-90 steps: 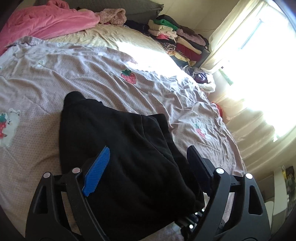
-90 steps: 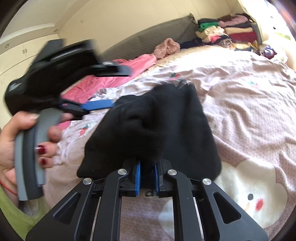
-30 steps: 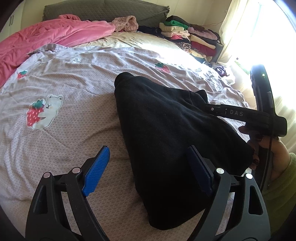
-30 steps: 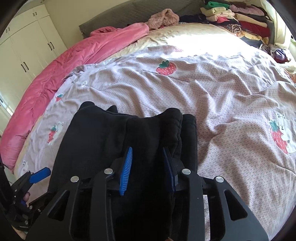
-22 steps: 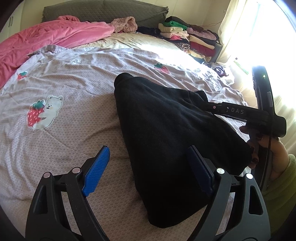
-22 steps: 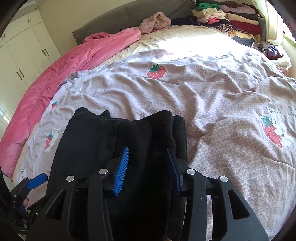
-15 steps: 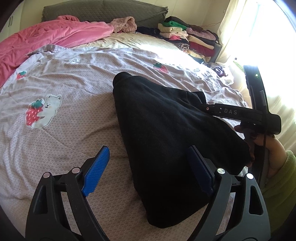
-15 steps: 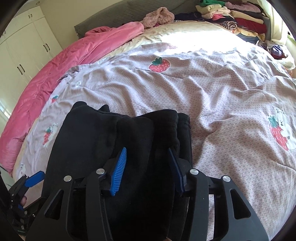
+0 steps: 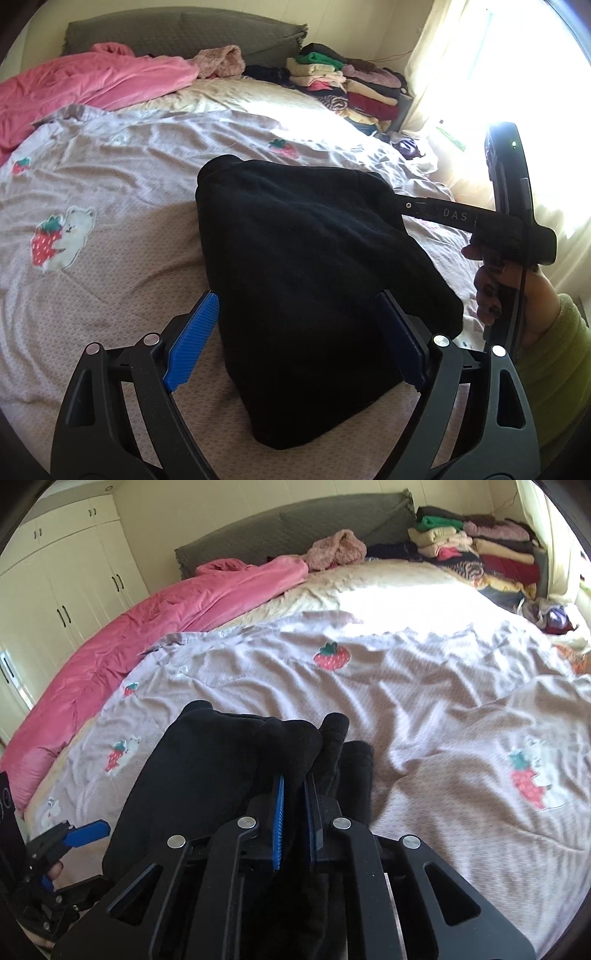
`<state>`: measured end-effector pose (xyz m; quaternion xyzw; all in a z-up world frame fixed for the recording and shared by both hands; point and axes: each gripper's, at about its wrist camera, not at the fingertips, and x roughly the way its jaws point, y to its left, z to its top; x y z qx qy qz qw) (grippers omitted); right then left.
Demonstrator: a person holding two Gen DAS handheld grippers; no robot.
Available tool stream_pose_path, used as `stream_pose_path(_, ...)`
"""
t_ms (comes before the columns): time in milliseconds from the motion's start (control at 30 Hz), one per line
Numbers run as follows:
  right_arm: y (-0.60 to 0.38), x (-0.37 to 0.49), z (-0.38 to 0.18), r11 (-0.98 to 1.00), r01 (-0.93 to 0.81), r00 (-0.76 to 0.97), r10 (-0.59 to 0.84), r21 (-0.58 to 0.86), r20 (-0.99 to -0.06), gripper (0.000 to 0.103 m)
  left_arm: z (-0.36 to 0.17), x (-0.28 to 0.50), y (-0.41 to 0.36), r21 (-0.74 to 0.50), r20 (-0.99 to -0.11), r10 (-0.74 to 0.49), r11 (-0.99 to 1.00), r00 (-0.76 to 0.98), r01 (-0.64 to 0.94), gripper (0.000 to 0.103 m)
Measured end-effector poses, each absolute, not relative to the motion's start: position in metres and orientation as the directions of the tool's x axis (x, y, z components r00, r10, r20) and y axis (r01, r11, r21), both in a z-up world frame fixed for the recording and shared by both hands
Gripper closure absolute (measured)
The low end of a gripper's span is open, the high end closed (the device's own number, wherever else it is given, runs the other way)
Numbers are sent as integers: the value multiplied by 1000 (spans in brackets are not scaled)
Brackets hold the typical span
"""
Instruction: Fold small clothes
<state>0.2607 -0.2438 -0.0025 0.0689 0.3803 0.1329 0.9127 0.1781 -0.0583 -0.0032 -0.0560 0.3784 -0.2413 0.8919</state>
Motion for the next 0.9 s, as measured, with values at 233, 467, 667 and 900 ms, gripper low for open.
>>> stream_pose_path(233, -254, 273, -28, 973, -125, 643, 229, 196, -731, 95, -21, 180, -76, -230, -712, -431, 889, 554, 395, 24)
stream_pose_path(467, -256, 259, -28, 962, -115, 662, 259, 246, -703, 84, -24, 179, -74, -230, -718, -424, 893, 553, 386, 22)
stream_pose_path(667, -269, 206, -4, 901, -166, 695, 395, 400, -601, 67, -19, 175, -73, -238, -711, -432, 890, 555, 388, 22)
stream_pose_path(900, -264, 151, -5, 865, -207, 666, 467, 458, -582, 54, -10, 169, -63, -231, -695, -425, 896, 579, 380, 22)
